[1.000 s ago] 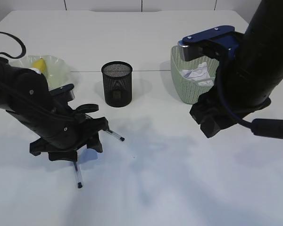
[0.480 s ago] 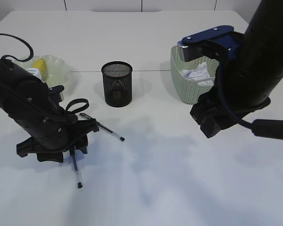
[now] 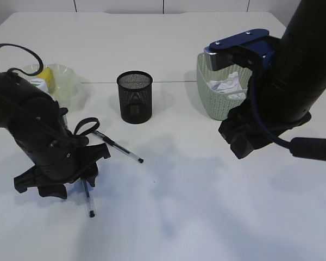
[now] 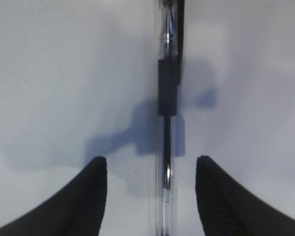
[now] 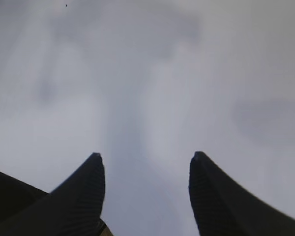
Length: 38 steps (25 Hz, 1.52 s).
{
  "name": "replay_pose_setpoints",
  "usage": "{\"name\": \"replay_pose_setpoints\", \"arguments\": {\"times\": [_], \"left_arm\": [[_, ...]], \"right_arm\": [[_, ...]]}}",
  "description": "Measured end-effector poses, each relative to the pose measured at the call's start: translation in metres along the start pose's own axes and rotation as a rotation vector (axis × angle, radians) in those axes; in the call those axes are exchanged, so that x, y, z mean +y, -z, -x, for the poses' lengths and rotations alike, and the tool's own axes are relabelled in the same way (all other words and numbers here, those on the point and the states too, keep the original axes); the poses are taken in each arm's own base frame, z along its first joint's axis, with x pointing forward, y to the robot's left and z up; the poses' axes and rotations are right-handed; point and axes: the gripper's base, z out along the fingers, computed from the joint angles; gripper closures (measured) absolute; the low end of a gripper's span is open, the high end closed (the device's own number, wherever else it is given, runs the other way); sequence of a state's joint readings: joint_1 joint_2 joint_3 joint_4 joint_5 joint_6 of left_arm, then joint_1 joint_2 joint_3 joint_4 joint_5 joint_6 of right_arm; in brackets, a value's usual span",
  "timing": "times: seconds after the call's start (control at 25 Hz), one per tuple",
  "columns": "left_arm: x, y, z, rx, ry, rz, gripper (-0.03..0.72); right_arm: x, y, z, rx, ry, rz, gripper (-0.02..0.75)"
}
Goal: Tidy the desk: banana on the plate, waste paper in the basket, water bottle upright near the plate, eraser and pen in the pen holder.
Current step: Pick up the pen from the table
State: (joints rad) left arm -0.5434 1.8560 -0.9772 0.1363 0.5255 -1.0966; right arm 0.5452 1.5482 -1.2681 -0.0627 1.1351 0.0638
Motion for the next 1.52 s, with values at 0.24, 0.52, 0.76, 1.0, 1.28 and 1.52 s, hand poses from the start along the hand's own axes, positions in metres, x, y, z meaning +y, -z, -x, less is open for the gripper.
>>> {"name": "replay_pose_setpoints", "arguments": {"times": [0.24, 0.52, 0.76, 1.0, 1.28, 1.52], "left_arm": [[-0.004, -0.012, 0.001, -0.006, 0.008, -0.020, 0.278], [-0.017, -0.005, -0.005, 0.022, 0.001, -0.003, 0.278], [-0.019, -0.004, -0.015, 0.056, 0.025, 0.028, 0.278], [-0.018, -0.009, -0.015, 0.058, 0.030, 0.046, 0.278], [-0.017, -0.016, -0.018, 0.082, 0.056, 0.061, 0.280], [-0.018, -0.018, -0.019, 0.096, 0.072, 0.066, 0.292]], "right_arm": [[0.000, 0.000, 0.000, 0.000, 0.000, 0.000, 0.328], [0.000, 0.000, 0.000, -0.004, 0.000, 0.000, 0.328], [0.000, 0.000, 0.001, -0.006, 0.002, 0.000, 0.328], [0.000, 0.000, 0.001, -0.008, 0.002, 0.000, 0.328], [0.000, 0.000, 0.001, -0.010, 0.002, 0.001, 0.328], [0.000, 0.000, 0.001, -0.012, 0.002, 0.001, 0.328]]}}
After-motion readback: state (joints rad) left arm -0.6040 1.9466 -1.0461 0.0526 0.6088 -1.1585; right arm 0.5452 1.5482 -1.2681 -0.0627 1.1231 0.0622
